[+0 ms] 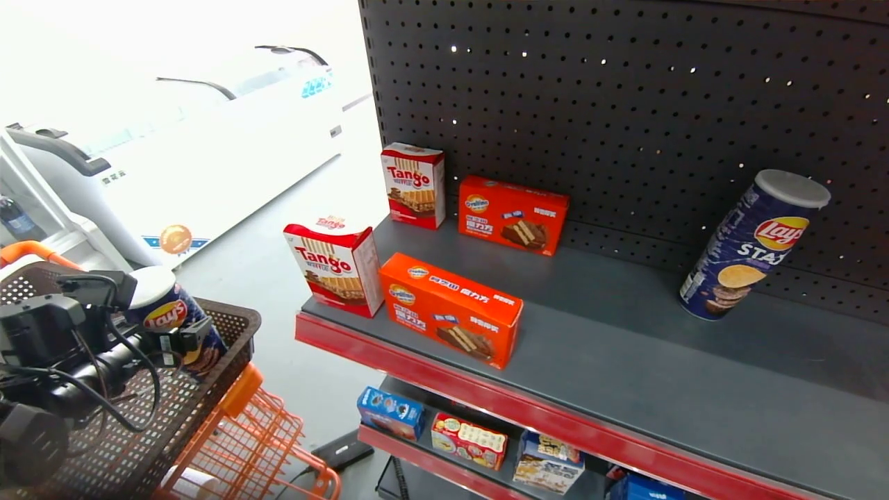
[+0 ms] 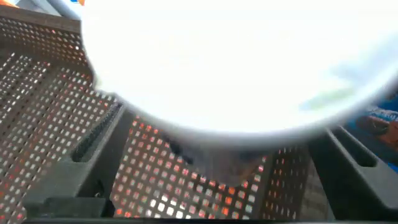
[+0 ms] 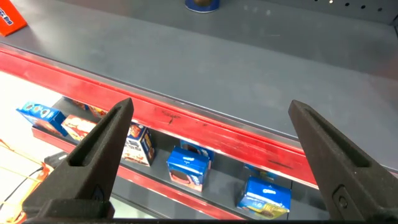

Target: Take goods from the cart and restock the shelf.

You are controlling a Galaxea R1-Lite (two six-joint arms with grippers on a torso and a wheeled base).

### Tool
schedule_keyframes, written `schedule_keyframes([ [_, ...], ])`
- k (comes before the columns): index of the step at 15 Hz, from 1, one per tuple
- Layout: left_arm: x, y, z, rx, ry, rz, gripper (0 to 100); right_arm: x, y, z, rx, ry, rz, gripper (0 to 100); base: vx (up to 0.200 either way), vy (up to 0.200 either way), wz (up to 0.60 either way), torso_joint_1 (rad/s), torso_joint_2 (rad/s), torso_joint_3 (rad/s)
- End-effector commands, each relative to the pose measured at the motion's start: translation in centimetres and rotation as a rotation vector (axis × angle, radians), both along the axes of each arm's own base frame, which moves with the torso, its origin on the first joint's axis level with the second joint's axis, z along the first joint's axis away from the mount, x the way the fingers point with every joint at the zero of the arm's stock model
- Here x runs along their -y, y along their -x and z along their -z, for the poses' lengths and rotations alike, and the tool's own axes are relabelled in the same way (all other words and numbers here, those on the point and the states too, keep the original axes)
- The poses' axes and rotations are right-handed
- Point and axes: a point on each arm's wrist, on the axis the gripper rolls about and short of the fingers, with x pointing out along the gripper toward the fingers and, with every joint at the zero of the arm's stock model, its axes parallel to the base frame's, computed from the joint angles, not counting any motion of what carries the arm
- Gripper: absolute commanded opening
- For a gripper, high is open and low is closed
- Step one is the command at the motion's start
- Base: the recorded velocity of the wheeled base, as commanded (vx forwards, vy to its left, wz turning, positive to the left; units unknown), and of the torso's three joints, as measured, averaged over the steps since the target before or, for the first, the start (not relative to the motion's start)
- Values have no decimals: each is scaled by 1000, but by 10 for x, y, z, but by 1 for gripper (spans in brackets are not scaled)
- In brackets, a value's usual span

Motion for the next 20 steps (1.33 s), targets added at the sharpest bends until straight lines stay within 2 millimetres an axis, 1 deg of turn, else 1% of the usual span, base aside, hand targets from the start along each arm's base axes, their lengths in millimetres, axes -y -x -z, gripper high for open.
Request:
schedule_keyframes([
  [1,0,-18,14,0,20,16,100,0,0,0,-1,0,0,100,0,0,0,0,0,0],
  [3,0,-30,16,29,27,22,100,0,0,0,-1,0,0,100,0,0,0,0,0,0],
  [5,-3,-37,18,39,24,22,100,0,0,0,-1,1,0,100,0,0,0,0,0,0],
  [6,-3,-41,21,57,18,24,0,0,0,0,-1,1,0,100,0,0,0,0,0,0],
  [11,-3,-52,12,104,5,35,0,0,0,0,-1,0,0,100,0,0,0,0,0,0],
  [13,-4,-52,10,112,1,34,0,0,0,0,-1,0,0,100,0,0,0,0,0,0],
  [15,0,-48,-13,180,-27,44,0,0,0,0,-1,0,0,100,0,0,0,0,0,0],
  [16,6,-45,-26,216,-37,58,0,0,0,0,-1,1,0,100,0,0,0,0,0,0],
  [17,12,-40,-40,249,-44,70,0,0,0,0,-1,1,0,100,0,0,0,0,0,0],
  [18,15,-31,-56,280,-53,77,0,0,0,0,-1,0,0,100,0,0,0,0,0,0],
  [19,18,-23,-67,298,-56,88,0,0,0,0,-1,0,0,100,0,0,0,0,0,0],
  [20,24,-16,-82,333,-68,113,0,0,0,0,-1,0,0,100,0,0,0,0,0,0],
])
